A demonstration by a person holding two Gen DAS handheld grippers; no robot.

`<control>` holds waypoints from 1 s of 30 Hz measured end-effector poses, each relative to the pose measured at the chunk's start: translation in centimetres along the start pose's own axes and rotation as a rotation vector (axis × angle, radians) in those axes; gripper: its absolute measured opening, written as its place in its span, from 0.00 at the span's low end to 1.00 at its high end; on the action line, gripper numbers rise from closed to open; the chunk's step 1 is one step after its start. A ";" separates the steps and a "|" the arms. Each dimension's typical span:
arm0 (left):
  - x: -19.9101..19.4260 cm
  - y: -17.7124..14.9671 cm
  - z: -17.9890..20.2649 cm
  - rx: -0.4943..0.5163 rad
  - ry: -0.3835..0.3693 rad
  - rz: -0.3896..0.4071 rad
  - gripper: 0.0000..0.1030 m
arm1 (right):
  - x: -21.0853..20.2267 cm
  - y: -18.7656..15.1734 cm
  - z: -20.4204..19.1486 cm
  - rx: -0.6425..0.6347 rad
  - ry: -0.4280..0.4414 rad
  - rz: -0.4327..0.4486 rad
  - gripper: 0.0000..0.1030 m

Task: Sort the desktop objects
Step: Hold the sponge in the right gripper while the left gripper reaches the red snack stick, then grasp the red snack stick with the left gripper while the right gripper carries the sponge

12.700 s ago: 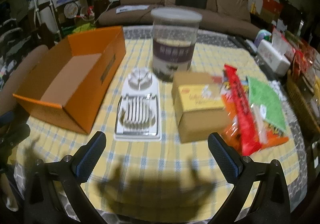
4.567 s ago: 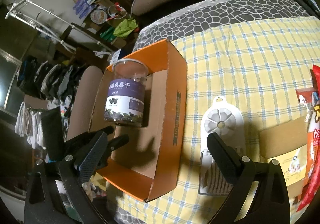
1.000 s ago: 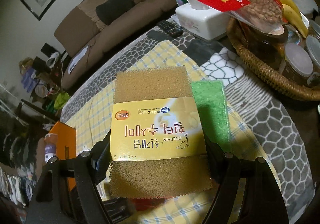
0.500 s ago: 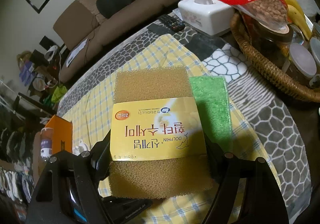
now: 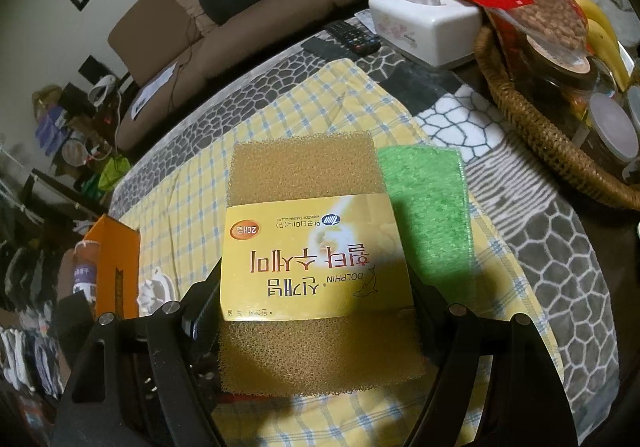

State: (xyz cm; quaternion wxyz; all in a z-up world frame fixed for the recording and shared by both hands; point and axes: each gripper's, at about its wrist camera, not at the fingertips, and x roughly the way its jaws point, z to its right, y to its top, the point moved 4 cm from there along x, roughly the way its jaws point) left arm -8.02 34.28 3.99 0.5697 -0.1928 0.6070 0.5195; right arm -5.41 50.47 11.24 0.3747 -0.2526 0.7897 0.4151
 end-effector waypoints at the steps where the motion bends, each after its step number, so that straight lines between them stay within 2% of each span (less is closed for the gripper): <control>1: -0.1 -0.1 -0.3 -0.003 0.002 0.002 0.06 | 0.1 0.0 -0.2 -0.004 -0.001 -0.001 0.77; 5: -0.2 -0.5 -1.2 0.005 0.034 0.000 0.06 | 0.2 -0.2 -0.8 -0.025 -0.009 -0.004 0.77; 7: 1.0 -0.6 -1.3 0.019 0.045 -0.026 0.07 | 0.3 -0.3 -1.0 -0.030 -0.013 -0.007 0.77; 13: 3.0 -1.2 -1.5 0.017 0.065 -0.072 0.17 | 0.7 -0.5 -1.3 -0.041 -0.017 -0.016 0.77; 16: 3.6 -1.3 -1.8 0.017 0.073 -0.066 0.20 | 0.9 -0.6 -1.4 -0.049 -0.021 -0.023 0.77; 20: 3.0 -1.1 -2.5 -0.010 0.032 -0.047 0.08 | 1.3 -0.7 -1.6 -0.056 -0.027 -0.033 0.77; 30: -2.7 0.1 -4.6 -0.055 -0.032 0.045 0.06 | 1.7 -1.1 -5.0 -0.091 0.011 -0.041 0.77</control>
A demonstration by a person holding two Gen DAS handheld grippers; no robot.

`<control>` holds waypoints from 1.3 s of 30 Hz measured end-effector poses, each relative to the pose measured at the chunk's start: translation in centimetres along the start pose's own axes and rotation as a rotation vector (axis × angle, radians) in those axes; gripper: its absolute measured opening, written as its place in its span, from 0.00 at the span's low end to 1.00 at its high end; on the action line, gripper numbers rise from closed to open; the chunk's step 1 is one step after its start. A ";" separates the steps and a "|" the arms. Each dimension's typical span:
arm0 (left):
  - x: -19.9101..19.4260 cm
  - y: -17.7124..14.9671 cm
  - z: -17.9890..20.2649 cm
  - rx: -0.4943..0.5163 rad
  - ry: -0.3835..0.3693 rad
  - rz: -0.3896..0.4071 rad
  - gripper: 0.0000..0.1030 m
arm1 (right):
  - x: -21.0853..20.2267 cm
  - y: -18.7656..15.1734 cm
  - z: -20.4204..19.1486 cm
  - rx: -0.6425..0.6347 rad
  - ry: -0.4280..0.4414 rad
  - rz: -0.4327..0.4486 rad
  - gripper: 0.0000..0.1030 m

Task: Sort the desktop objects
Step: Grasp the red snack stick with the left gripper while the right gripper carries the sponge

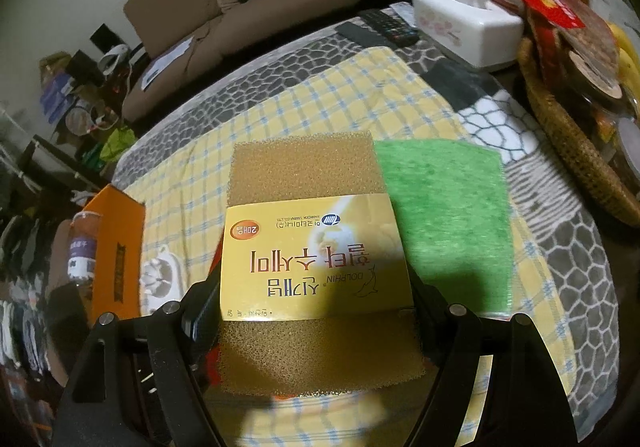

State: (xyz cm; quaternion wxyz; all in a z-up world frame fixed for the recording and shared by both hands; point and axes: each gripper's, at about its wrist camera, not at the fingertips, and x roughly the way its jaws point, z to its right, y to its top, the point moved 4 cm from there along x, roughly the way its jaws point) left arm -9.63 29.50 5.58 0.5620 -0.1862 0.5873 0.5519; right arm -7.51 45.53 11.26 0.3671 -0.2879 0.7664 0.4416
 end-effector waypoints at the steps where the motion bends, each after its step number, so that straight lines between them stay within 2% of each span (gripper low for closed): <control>1: -0.9 0.2 -0.4 -0.005 -0.005 0.015 0.06 | 0.0 0.0 -0.7 -0.003 0.013 -0.001 0.77; 9: -7.5 1.6 -5.5 -0.055 -0.019 0.113 0.06 | 0.5 -0.1 -8.0 -0.061 0.118 -0.006 0.77; 17: -16.2 1.9 -14.0 -0.166 -0.013 0.263 0.06 | 0.5 -0.9 -17.1 -0.160 0.191 0.009 0.77; 22: -19.7 0.9 -20.4 -0.258 0.013 0.326 0.06 | 1.3 -1.6 -22.2 -0.202 0.251 0.003 0.77; 29: -20.6 -1.9 -28.3 -0.382 0.006 0.352 0.06 | 4.3 -3.7 -27.8 -0.274 0.254 -0.049 0.77; 39: -18.7 -4.6 -33.7 -0.475 -0.049 0.373 0.06 | 8.1 -5.6 -31.2 -0.319 0.209 -0.096 0.77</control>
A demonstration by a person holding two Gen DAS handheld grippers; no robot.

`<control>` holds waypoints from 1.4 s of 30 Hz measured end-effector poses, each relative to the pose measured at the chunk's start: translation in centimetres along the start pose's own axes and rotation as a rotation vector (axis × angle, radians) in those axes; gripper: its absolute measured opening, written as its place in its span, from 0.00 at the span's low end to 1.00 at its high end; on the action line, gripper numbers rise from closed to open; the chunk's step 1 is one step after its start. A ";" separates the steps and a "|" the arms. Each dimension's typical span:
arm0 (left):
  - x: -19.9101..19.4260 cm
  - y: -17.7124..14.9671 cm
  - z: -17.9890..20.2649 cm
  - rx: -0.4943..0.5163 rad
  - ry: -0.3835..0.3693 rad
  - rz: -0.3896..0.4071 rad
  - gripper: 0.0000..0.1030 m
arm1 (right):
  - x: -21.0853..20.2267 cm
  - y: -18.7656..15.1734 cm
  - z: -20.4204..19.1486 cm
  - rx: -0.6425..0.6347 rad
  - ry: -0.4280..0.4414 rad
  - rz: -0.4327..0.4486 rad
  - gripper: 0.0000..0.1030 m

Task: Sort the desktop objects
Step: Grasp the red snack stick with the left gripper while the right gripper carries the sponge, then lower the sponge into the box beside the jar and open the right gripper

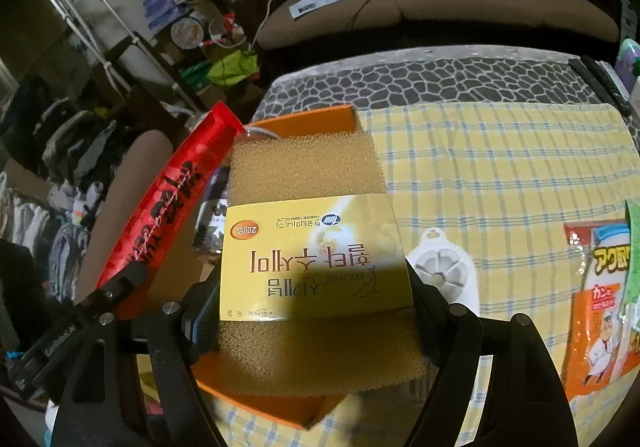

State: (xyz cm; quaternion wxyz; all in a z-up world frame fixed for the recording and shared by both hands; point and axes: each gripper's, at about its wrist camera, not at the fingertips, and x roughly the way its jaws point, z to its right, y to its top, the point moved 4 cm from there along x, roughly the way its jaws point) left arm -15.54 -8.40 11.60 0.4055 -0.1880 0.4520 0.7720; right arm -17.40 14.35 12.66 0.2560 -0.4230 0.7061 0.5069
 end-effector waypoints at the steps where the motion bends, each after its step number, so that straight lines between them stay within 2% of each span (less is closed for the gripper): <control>1: 0.2 -0.1 -0.5 -0.008 -0.007 0.006 0.06 | 0.5 0.1 -0.3 -0.001 0.000 -0.001 0.77; 6: 0.5 -0.4 -1.7 -0.021 -0.028 0.032 0.06 | 2.9 0.5 -1.9 -0.028 -0.034 -0.016 0.78; 10: 0.9 -0.2 -2.2 -0.052 -0.064 0.023 0.06 | 4.7 0.8 -1.9 -0.037 -0.071 -0.034 0.77; 18: 1.6 -0.5 -2.4 -0.059 -0.053 0.020 0.06 | 7.6 1.5 -3.1 -0.094 -0.151 -0.037 0.75; 23: 1.8 -0.6 -2.6 -0.085 -0.054 0.012 0.06 | 8.8 3.4 -3.7 -0.121 -0.167 -0.036 0.75; 29: 1.8 -0.5 -2.6 -0.092 -0.063 0.009 0.07 | 11.5 5.4 -4.0 -0.165 -0.218 -0.116 0.76; 33: 1.9 -0.3 -2.6 -0.096 -0.070 0.007 0.07 | 11.7 6.3 -3.8 -0.174 -0.244 -0.099 0.79; 42: 2.2 -0.4 -2.8 -0.104 -0.068 0.002 0.07 | 8.4 7.6 -2.5 -0.146 -0.234 -0.020 0.83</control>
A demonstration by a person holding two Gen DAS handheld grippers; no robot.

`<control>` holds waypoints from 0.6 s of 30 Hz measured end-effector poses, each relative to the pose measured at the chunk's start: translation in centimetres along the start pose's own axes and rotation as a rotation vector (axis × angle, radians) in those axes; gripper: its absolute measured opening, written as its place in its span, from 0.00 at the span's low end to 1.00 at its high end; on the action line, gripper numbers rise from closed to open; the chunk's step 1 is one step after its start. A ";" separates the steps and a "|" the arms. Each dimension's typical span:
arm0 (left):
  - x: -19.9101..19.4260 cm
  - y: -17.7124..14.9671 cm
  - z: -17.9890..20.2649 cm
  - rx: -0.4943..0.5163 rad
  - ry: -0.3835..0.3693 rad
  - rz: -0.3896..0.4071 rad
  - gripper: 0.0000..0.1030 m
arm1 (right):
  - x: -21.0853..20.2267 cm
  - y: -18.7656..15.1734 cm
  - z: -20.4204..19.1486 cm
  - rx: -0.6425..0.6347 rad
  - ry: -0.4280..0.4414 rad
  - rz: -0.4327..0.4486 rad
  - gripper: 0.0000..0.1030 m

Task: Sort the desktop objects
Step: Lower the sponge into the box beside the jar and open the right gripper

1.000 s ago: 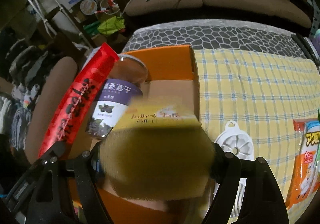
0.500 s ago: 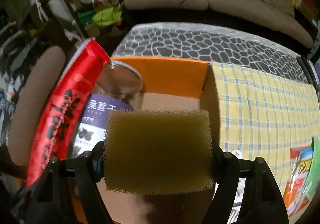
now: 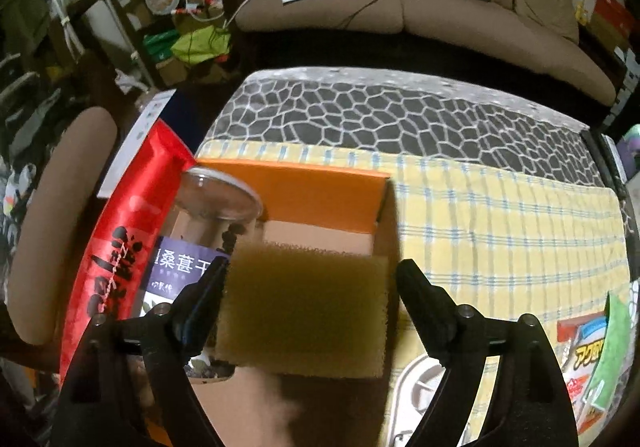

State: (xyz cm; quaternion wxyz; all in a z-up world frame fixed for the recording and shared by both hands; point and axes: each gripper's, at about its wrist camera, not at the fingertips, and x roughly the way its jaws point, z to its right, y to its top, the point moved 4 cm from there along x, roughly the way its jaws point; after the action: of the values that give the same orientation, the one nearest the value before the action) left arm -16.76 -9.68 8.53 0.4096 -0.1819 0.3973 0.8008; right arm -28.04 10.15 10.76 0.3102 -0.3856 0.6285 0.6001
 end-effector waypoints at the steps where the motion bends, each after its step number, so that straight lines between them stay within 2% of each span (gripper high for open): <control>1: 0.0 0.1 -0.1 -0.002 -0.001 0.001 0.07 | -0.4 -0.1 0.3 -0.006 -0.009 0.007 0.83; 3: 0.0 0.1 0.0 -0.005 -0.003 0.002 0.07 | -1.2 -0.5 0.8 -0.009 -0.023 0.024 0.83; 6: 0.0 0.1 -0.1 -0.007 -0.006 0.000 0.07 | -2.2 -0.9 1.3 0.001 0.004 0.039 0.83; 11: 0.2 0.1 0.0 -0.010 -0.011 -0.010 0.07 | -3.0 -2.4 0.2 -0.059 0.022 0.014 0.78; 15: 0.3 -0.1 0.1 -0.010 -0.014 -0.015 0.07 | -2.6 -5.5 -1.8 -0.151 -0.005 -0.037 0.78; 18: 0.5 -0.3 0.1 -0.009 -0.012 -0.022 0.07 | -2.1 -7.7 -2.9 -0.226 -0.069 -0.059 0.78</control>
State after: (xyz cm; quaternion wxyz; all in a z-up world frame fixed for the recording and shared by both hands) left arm -16.82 -9.28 8.19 0.4197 -0.1834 0.3893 0.7992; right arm -20.17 7.67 8.85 0.3036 -0.4155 0.5343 0.6706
